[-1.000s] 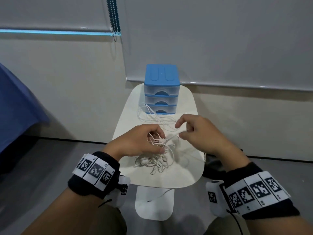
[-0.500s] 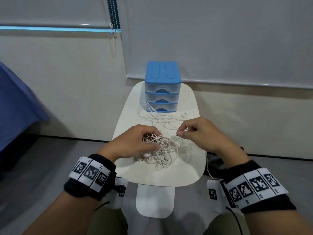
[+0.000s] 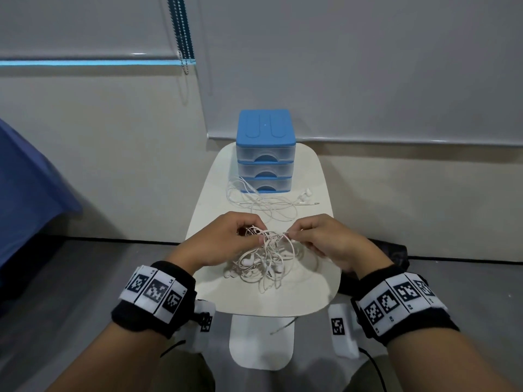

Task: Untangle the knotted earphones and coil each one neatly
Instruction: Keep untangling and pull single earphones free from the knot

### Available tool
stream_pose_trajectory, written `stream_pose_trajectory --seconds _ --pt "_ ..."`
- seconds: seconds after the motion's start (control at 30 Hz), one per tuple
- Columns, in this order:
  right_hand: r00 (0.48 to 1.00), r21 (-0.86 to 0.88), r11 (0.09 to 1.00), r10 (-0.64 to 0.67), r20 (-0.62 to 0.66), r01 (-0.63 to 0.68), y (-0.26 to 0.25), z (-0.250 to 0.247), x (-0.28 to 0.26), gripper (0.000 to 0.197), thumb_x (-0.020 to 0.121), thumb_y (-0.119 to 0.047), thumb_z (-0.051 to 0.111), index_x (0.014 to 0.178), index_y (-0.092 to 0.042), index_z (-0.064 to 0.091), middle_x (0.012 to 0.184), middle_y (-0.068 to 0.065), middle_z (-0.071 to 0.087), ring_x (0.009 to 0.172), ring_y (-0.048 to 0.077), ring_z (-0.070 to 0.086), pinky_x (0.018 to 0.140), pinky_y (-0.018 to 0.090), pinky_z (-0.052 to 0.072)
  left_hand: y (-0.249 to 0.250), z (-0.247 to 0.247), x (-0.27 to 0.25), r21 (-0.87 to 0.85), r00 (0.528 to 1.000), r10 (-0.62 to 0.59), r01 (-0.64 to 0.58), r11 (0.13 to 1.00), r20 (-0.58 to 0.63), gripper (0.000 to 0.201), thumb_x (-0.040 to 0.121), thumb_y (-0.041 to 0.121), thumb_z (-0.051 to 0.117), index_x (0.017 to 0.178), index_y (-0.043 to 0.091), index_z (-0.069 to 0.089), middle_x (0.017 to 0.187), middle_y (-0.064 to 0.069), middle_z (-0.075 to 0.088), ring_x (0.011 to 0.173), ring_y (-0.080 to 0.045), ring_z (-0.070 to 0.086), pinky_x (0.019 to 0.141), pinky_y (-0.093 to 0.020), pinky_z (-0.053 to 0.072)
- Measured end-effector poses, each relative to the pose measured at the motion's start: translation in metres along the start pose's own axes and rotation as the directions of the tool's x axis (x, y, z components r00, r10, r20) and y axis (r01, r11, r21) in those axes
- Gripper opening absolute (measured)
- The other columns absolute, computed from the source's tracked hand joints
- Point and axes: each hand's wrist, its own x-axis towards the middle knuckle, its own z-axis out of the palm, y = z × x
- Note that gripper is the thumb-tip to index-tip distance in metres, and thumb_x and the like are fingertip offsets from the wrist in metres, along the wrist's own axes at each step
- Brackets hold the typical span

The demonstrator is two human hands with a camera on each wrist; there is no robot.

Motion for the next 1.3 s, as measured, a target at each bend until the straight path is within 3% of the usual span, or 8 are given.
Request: stream_pose_trajectory --seconds 0.13,0.47,0.6,0.73,0.97,1.07,1.2,1.3 --pt "0.994 0.042 0.999 0.020 0.105 -0.024 0.001 0.008 0.008 0.012 0.091 -0.008 0.072 0.083 -0.007 0.080 0.079 0.011 0.065 0.074 0.019 0.053 0.072 0.024 0.041 0.008 0.003 0.005 0.040 1.000 -0.008 0.008 0.999 -0.008 0.008 0.097 0.019 0.070 0.090 0.017 0.073 0.068 0.003 0.063 0.061 -0.012 0.050 0.061 -0.028 0.040" --pt "0.987 0.213 0.977 -0.012 0.159 -0.022 -0.003 0.011 0.004 0.012 0.094 0.004 0.064 0.093 -0.001 0.074 0.082 0.012 0.070 0.073 0.018 0.063 0.061 0.021 0.052 0.014 0.013 0.007 0.072 0.989 -0.076 0.086 0.994 -0.130 0.011 0.093 0.017 0.068 0.082 0.014 0.069 0.060 0.012 0.059 0.052 -0.008 0.048 0.050 -0.020 0.038" --pt "0.984 0.145 0.986 -0.054 -0.172 0.079 -0.002 0.017 0.004 0.020 0.091 0.001 0.067 0.104 -0.012 0.074 0.094 0.004 0.068 0.086 0.017 0.066 0.075 0.022 0.050 0.011 0.017 0.005 0.066 0.980 -0.099 0.111 0.992 -0.172 0.012 0.093 0.019 0.069 0.082 0.016 0.070 0.061 0.014 0.063 0.052 -0.003 0.052 0.052 -0.018 0.039" --pt "0.843 -0.051 0.960 -0.265 -0.468 0.274 -0.012 0.027 -0.004 0.007 0.086 -0.016 0.076 0.082 -0.018 0.070 0.081 -0.004 0.065 0.077 0.012 0.058 0.078 0.029 0.049 0.008 0.021 0.004 0.045 0.973 -0.110 0.122 0.992 -0.204 0.010 0.092 0.021 0.069 0.083 0.019 0.072 0.063 0.014 0.064 0.054 0.000 0.054 0.061 -0.024 0.042" --pt "0.962 -0.416 0.895 -0.238 -0.135 0.163 -0.034 0.045 -0.022 0.026 0.087 -0.030 0.078 0.076 -0.007 0.073 0.067 -0.005 0.067 0.060 0.004 0.055 0.054 0.013 0.040 0.006 0.017 -0.002 -0.087 0.974 -0.119 0.104 0.991 -0.192 0.006 0.090 0.018 0.073 0.084 0.015 0.074 0.069 0.004 0.067 0.063 -0.010 0.057 0.066 -0.029 0.045" --pt "0.961 -0.377 0.907 -0.248 -0.119 0.188 -0.039 0.046 -0.025 0.009 0.086 -0.015 0.076 0.078 -0.009 0.076 0.076 -0.001 0.073 0.067 0.006 0.061 0.062 0.016 0.046 0.007 0.017 -0.008 -0.203 0.972 -0.130 0.090 0.975 -0.196 0.008 0.092 0.009 0.071 0.100 0.007 0.070 0.070 0.001 0.063 0.062 -0.010 0.054 0.063 -0.025 0.043" --pt "0.958 -0.202 0.957 -0.240 -0.157 0.207 -0.048 0.046 -0.029 0.011 0.084 -0.006 0.067 0.074 -0.004 0.069 0.068 -0.003 0.064 0.063 0.008 0.055 0.063 0.022 0.045 0.014 0.017 -0.015 -0.279 0.997 -0.055 0.036 0.960 -0.062 0.059 0.093 0.006 0.069 0.136 0.043 0.052 0.085 -0.009 0.060 0.079 -0.016 0.057 0.074 -0.025 0.048" --pt "0.967 0.062 0.976 -0.198 -0.163 0.210 -0.056 0.044 -0.033 0.014 0.085 -0.003 0.060 0.072 -0.006 0.065 0.066 0.001 0.057 0.062 0.011 0.049 0.060 0.025 0.039 0.021 0.020 -0.019 -0.254 1.000 0.022 -0.025 0.967 -0.014 0.044 0.097 0.008 0.066 0.132 0.033 0.060 0.107 -0.007 0.072 0.096 -0.013 0.065 0.084 -0.020 0.049"
